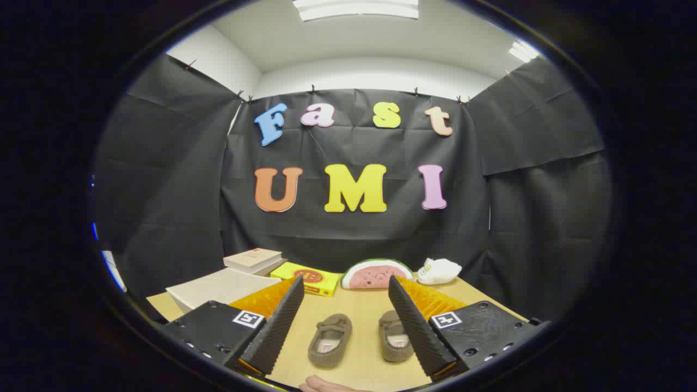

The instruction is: Open the storage box then place both shoes into the box .Put the left shoe in first, then the right shoe, with the right side of both shoes facing outward in a uniform manner.

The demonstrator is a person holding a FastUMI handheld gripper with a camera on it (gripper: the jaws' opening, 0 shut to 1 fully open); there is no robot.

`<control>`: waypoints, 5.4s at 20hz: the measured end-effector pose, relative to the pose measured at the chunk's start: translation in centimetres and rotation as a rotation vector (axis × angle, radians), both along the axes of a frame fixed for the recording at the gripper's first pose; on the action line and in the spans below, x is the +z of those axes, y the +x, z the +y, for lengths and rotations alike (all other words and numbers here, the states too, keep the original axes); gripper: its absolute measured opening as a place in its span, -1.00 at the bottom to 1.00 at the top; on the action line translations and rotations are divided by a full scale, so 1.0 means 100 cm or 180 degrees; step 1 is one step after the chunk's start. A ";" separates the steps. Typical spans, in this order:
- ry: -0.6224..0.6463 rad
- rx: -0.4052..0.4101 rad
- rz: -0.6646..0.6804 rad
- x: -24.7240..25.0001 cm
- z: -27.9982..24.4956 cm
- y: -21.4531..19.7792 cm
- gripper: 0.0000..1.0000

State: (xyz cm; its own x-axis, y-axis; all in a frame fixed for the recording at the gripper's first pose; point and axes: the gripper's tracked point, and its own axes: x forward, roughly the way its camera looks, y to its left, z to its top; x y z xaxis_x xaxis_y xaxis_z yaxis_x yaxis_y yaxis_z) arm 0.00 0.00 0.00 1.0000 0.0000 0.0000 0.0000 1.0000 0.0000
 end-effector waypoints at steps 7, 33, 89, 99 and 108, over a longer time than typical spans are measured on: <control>0.0032 -0.0046 0.0015 -0.004 -0.005 0.005 0.90; 0.0903 0.1693 0.1158 -0.118 0.150 0.126 0.91; 0.2507 0.2378 0.2483 0.050 0.343 0.124 -0.95; 0.2732 0.2667 0.2545 0.073 0.430 0.137 -0.67; 0.2461 0.2661 0.1935 0.103 0.395 0.133 0.69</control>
